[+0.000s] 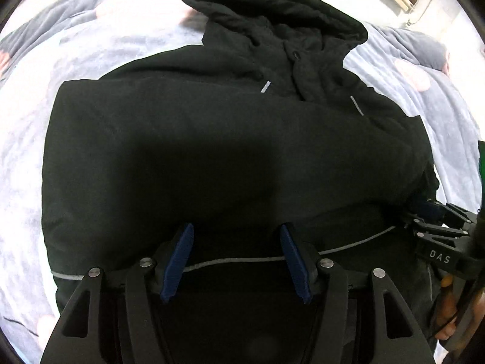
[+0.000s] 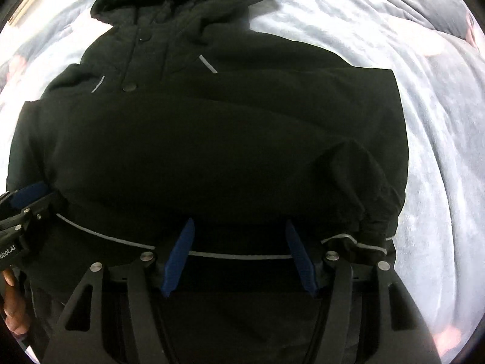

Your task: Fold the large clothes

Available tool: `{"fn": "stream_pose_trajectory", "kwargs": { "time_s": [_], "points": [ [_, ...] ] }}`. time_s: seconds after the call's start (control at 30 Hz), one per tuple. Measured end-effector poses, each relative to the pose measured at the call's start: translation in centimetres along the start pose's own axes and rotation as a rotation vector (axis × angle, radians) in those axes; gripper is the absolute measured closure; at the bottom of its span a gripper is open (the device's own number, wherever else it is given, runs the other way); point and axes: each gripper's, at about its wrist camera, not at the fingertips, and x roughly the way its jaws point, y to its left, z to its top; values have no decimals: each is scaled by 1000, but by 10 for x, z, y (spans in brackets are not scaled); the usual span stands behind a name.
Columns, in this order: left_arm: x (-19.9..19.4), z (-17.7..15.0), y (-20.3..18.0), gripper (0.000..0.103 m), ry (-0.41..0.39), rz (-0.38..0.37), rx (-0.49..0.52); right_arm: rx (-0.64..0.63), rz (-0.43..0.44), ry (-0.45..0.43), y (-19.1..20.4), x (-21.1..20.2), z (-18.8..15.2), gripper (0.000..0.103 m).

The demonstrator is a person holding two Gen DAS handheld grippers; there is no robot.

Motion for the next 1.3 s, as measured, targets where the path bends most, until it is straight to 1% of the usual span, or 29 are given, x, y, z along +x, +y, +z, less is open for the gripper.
{"fn": "stream_pose_trajectory", "kwargs": {
  "time_s": [0.1,0.17,0.2,0.27,0.33,0.43,0.5,0.53,0.57,0.6,0.63,0.7,0.73,0.77,0.87,0.93,1.0,1.07,1.1,1.17,1.2,1.27,1.3],
  "points": [
    [0,-5,-4,41,-11,15,18,-7,-4,3,-1,-3,0,39],
    [-4,-4,-7,41,-16,24,27,-4,1,2,-3,-14,0,40],
    [-9,-4,-8,41,-21,15,31,3,6,-7,0,-15,2,41],
    [-18,-1,-11,41,-33,-8,31,18,15,-53,-10,-35,-1,41],
    [-33,-4,-5,41,-62,-20,14,30,0,-78,-19,-46,-3,41],
    [-44,-6,5,40,-89,1,-9,54,-51,-92,-34,-51,-7,41],
    [-43,-8,16,40,-92,25,-32,60,-92,-65,-39,-40,-9,41],
    [-36,-9,24,41,-74,37,-45,65,-106,-43,-40,-39,-12,41],
    [-28,-11,29,41,-50,38,-51,72,-114,-6,-44,-26,-14,38],
    [-18,-12,33,41,-35,40,-45,86,-87,11,-50,-18,-15,35],
    [-12,-14,33,41,-40,49,-27,121,-50,22,-57,-9,-16,34],
    [-3,-14,24,39,-56,107,39,188,11,37,-69,-4,-15,34],
    [-3,-14,19,37,-56,132,53,194,19,41,-70,-4,-14,34],
    [-3,-14,18,37,-54,141,48,196,21,45,-71,-7,-13,34],
    [-11,-14,18,37,-57,135,12,180,25,55,-71,-21,-14,36],
    [-26,-14,15,36,-45,129,1,174,47,34,-73,-44,-15,36],
    [-45,-14,9,36,-55,106,9,160,58,-6,-74,-71,-15,36],
    [-71,-11,5,36,-99,100,37,136,66,-44,-74,-97,-7,36],
    [-84,-7,1,36,-126,98,51,116,72,-70,-72,-112,3,36],
    [-112,11,-3,36,-193,90,65,89,75,-106,-67,-131,21,36],
    [-124,24,-3,36,-222,79,59,72,76,-133,-64,-141,38,36],
    [-136,51,4,36,-258,54,27,59,89,-168,-62,-150,62,36],
    [-140,66,10,36,-277,35,4,54,105,-193,-60,-153,82,36]
  ]
}}
